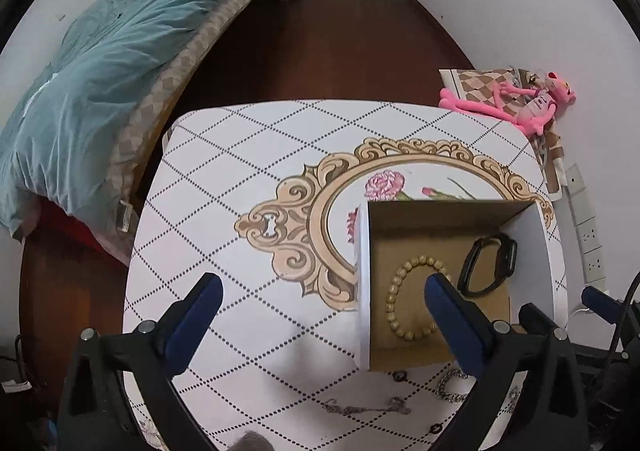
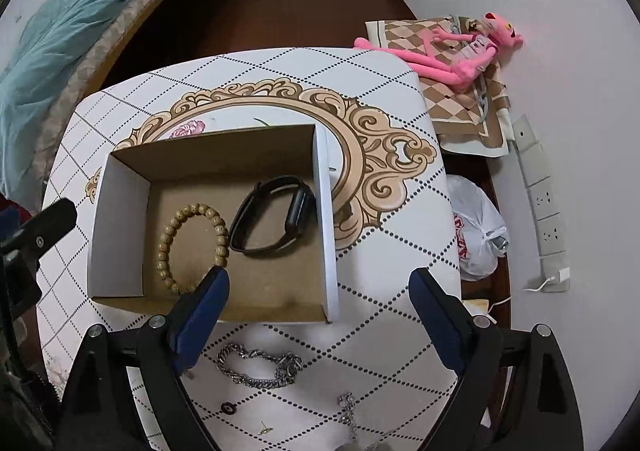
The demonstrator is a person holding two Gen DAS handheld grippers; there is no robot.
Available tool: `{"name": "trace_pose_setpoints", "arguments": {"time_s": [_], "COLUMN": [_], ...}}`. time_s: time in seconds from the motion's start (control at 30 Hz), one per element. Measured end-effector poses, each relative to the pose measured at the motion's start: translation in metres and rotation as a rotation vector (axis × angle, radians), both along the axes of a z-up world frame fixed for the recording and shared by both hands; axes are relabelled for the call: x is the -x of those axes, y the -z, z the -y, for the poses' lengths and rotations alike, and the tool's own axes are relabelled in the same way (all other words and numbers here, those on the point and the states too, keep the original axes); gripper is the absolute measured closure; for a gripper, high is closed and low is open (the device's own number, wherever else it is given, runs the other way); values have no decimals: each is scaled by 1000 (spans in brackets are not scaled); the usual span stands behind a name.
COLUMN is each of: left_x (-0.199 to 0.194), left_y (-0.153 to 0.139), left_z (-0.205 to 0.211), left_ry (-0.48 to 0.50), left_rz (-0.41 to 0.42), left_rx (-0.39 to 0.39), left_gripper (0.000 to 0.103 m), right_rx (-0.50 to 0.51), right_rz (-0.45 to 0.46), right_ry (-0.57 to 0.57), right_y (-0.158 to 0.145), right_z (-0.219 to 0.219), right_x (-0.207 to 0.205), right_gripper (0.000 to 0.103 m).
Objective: Organize jewelry
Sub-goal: 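Carry both items into the cardboard box and open both tools, then lift both tools out of the box and back over the table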
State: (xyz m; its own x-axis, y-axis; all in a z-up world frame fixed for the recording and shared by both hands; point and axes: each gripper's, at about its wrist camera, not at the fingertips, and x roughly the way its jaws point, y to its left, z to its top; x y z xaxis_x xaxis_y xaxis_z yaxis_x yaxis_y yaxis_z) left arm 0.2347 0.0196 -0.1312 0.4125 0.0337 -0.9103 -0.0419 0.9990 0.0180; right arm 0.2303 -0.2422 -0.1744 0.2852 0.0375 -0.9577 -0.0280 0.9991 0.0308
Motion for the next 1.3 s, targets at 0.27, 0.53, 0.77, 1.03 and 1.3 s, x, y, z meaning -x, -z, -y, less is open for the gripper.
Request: {"name": "trace_pose_setpoints", "arguments": {"time_s": [0.27, 0.53, 0.77, 1.03, 1.3], "left_x": [26, 65, 98, 125, 136], "left_y": [-12, -50, -75, -84, -70], "left_z": [4, 2, 1, 4, -6], "left_ry": [4, -17, 0, 4, -51], "left_rz": [31, 125, 174, 183, 200], "left_rx": [-36, -47, -40, -31, -47], "left_gripper": [0, 0, 0, 0, 0], "right_rx": [11, 12, -7, -22, -56], "right_rz": [56, 157, 228, 264, 262], "right_ry": [-5, 8, 21, 21, 59], "right_y": [-22, -65, -101, -123, -115], "right_z": [1, 5, 11, 12, 24], "right_x": [22, 57, 90, 120, 133], "right_gripper": [10, 10, 10, 10, 10]}}
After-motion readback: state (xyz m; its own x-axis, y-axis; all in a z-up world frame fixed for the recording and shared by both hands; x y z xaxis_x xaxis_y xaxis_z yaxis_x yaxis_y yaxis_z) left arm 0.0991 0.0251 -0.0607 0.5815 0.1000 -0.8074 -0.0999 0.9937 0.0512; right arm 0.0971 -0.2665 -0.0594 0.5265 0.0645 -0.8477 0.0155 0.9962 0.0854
